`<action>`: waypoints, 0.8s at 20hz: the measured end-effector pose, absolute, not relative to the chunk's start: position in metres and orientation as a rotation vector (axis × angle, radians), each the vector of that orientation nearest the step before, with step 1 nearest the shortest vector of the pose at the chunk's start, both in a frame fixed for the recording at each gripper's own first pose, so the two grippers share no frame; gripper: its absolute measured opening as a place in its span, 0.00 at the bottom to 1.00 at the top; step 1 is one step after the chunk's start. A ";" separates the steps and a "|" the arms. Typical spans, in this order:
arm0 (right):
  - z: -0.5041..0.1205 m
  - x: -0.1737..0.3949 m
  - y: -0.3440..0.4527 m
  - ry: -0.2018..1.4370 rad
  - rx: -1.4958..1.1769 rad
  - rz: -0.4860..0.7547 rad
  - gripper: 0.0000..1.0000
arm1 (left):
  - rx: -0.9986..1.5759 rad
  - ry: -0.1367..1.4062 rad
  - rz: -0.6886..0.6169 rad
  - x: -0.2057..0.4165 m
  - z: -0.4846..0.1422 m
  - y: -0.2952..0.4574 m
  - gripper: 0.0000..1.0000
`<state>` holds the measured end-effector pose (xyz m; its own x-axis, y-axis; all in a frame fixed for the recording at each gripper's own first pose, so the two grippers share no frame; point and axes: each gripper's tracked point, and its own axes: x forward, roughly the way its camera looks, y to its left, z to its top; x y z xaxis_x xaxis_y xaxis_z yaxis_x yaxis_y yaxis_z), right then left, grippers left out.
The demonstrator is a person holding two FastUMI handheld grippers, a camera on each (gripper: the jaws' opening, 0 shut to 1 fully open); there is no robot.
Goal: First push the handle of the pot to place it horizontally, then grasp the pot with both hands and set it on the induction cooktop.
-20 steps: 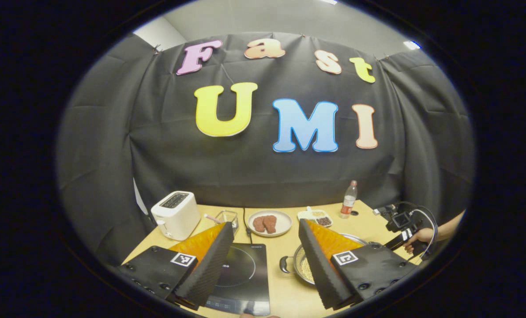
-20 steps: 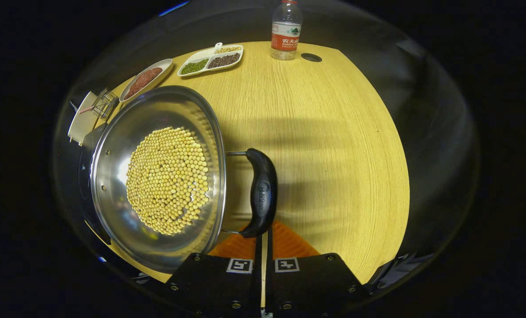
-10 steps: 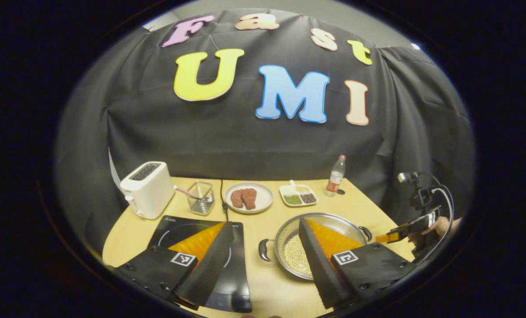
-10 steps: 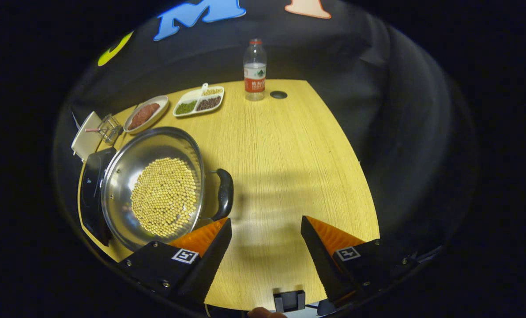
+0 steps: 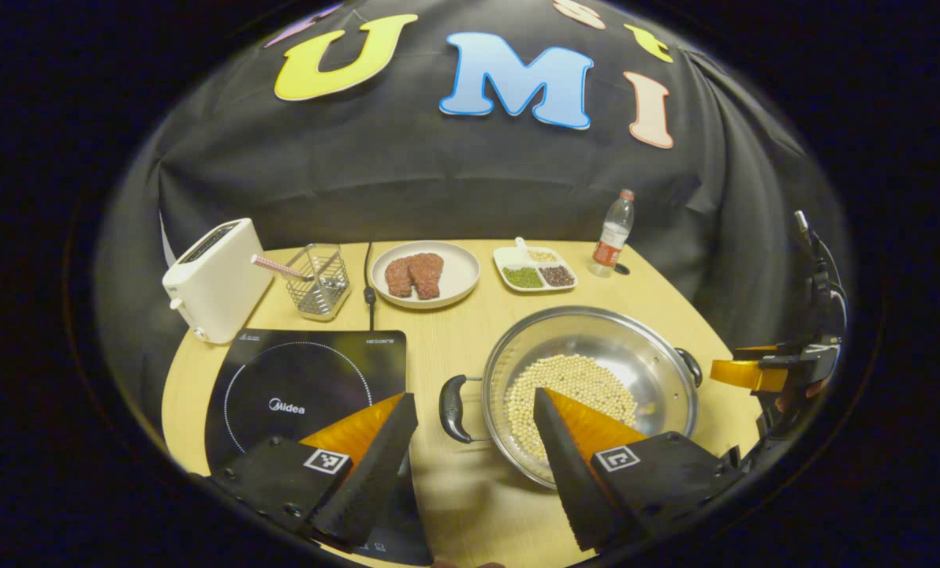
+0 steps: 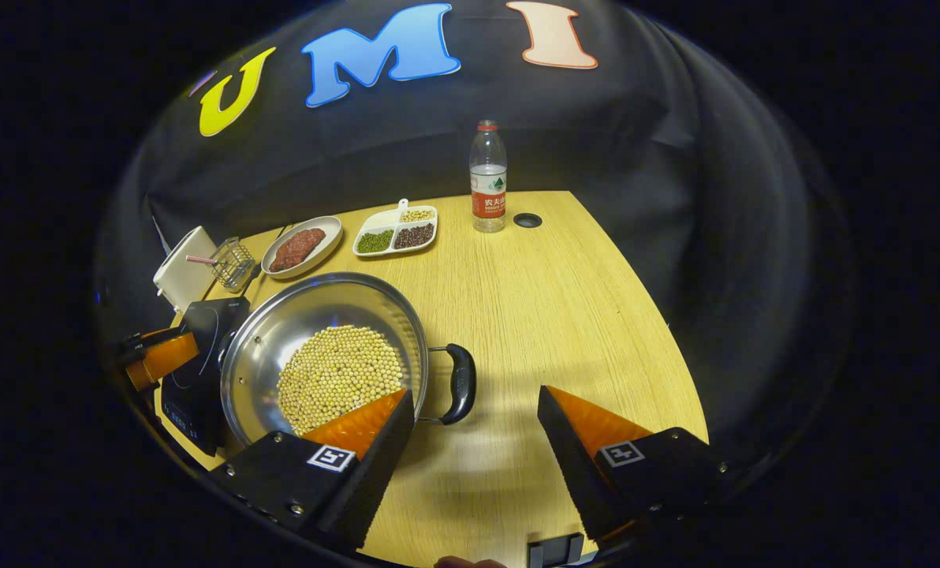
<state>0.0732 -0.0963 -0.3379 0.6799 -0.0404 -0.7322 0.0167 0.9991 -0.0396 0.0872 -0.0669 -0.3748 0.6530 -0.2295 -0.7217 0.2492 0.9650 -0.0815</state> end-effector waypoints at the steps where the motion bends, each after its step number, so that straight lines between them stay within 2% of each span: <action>1: -0.350 0.077 -0.096 0.832 -0.028 -0.037 0.97 | 0.037 0.830 -0.266 0.090 -0.384 -0.067 0.97; 5: -0.368 0.089 -0.091 0.857 0.015 -0.054 0.97 | -0.005 0.890 -0.230 0.099 -0.413 -0.065 0.98; 14: -0.404 0.109 -0.080 0.920 -0.012 -0.043 0.99 | 0.013 0.943 -0.244 0.110 -0.451 -0.074 0.98; 16: -0.408 0.110 -0.076 0.936 -0.016 -0.038 0.98 | 0.044 0.952 -0.251 0.110 -0.454 -0.075 0.90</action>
